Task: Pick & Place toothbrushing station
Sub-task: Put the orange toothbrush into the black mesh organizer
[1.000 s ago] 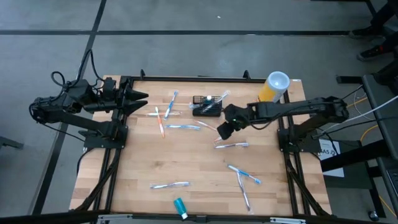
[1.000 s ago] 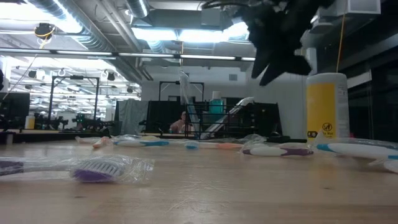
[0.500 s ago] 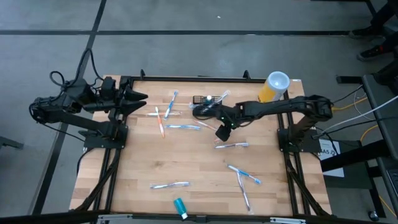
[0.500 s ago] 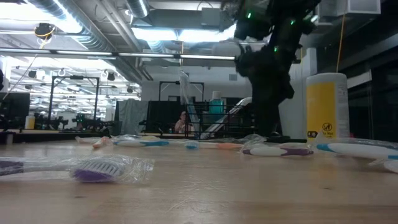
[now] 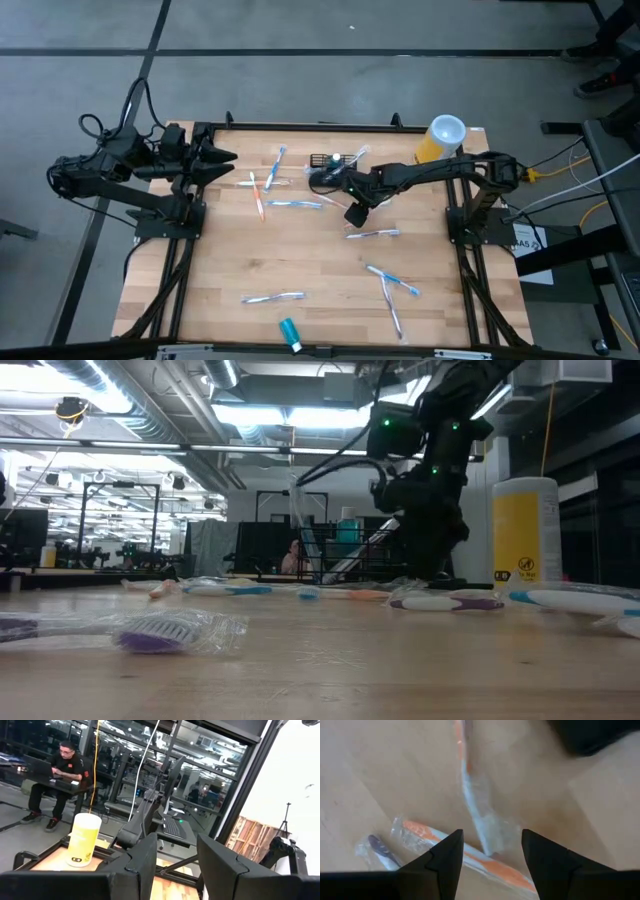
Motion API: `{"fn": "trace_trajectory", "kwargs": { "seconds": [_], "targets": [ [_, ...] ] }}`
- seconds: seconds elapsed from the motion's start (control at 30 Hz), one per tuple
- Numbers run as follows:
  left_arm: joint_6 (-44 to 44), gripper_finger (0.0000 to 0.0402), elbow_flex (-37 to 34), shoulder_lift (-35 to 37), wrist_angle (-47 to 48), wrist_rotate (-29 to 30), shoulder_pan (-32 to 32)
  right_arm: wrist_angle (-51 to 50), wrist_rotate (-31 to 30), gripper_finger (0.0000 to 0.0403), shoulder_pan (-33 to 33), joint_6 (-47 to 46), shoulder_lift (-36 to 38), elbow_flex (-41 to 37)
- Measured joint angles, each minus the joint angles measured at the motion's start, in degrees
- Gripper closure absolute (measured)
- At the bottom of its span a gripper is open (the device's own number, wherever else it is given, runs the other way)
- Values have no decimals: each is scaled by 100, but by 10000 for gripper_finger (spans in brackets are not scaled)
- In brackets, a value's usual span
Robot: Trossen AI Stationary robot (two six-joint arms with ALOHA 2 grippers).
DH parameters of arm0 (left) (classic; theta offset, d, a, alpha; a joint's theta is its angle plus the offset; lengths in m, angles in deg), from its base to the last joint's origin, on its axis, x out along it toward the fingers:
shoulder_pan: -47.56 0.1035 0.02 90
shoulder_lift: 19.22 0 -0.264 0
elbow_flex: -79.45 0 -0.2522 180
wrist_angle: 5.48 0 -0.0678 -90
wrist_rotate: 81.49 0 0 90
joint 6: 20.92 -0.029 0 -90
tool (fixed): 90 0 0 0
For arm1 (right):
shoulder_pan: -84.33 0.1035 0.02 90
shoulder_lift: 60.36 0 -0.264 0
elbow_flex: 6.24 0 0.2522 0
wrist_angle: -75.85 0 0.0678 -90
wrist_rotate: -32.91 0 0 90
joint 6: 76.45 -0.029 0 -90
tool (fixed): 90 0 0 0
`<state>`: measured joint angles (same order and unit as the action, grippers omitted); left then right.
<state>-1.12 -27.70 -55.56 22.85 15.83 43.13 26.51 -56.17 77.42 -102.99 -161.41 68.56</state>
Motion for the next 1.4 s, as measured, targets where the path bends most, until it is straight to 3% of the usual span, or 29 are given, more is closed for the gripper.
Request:
{"fn": "trace_trajectory", "kwargs": {
  "seconds": [0.2,0.27,0.37,0.43,0.67,0.93,1.1,1.4],
  "targets": [
    [0,268,0,-2,1,-62,1,98,168,214,147,-421,-260,0],
    [1,268,0,-2,2,-62,1,11,167,252,188,-572,-266,0],
    [0,268,0,-2,2,-63,0,66,196,357,302,-580,-208,0],
    [0,268,0,-2,2,-60,2,146,237,387,404,-613,-84,1],
    [0,268,0,-2,2,-60,1,-24,-306,400,893,-1234,711,96],
    [-45,268,0,-2,-11,-60,2,-883,-1438,401,1403,-2016,1811,915],
    [-48,268,0,-2,-61,-78,2,-943,-1901,402,1241,-2048,1944,1423],
    [-50,268,0,0,-114,-145,2,-802,-2003,402,907,-1907,1942,1550]
  ]
}}
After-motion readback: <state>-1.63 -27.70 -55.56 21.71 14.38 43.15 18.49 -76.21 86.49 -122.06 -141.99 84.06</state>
